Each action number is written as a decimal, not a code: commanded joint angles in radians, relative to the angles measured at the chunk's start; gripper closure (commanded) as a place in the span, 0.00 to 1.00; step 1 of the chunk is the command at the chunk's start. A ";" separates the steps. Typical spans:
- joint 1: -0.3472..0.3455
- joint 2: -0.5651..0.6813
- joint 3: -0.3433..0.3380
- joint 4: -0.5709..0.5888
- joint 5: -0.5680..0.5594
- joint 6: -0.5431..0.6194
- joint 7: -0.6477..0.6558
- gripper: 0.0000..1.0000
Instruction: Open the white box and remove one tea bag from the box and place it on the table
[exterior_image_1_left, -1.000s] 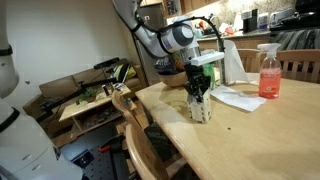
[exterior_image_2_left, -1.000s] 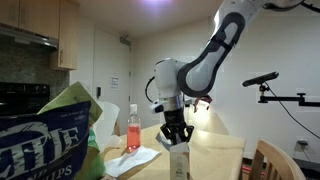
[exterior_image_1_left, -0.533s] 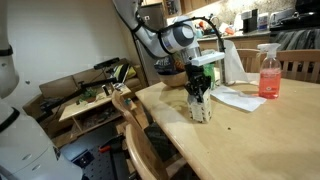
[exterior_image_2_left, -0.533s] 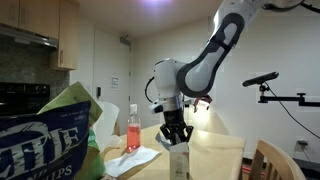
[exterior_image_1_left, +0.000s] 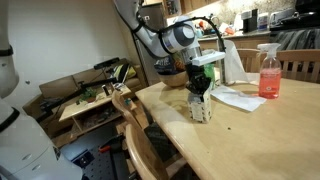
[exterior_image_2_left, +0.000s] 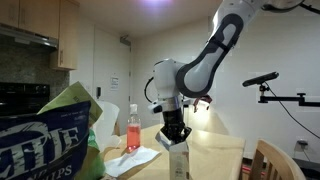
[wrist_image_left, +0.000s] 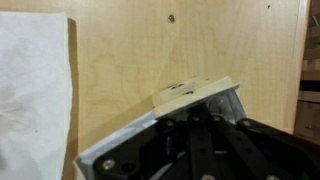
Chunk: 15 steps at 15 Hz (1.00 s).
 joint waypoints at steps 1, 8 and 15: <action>0.012 -0.030 -0.007 -0.006 -0.001 0.025 0.008 1.00; 0.040 -0.140 0.004 -0.057 0.003 0.100 0.069 1.00; 0.057 -0.300 -0.007 -0.175 -0.022 0.213 0.168 1.00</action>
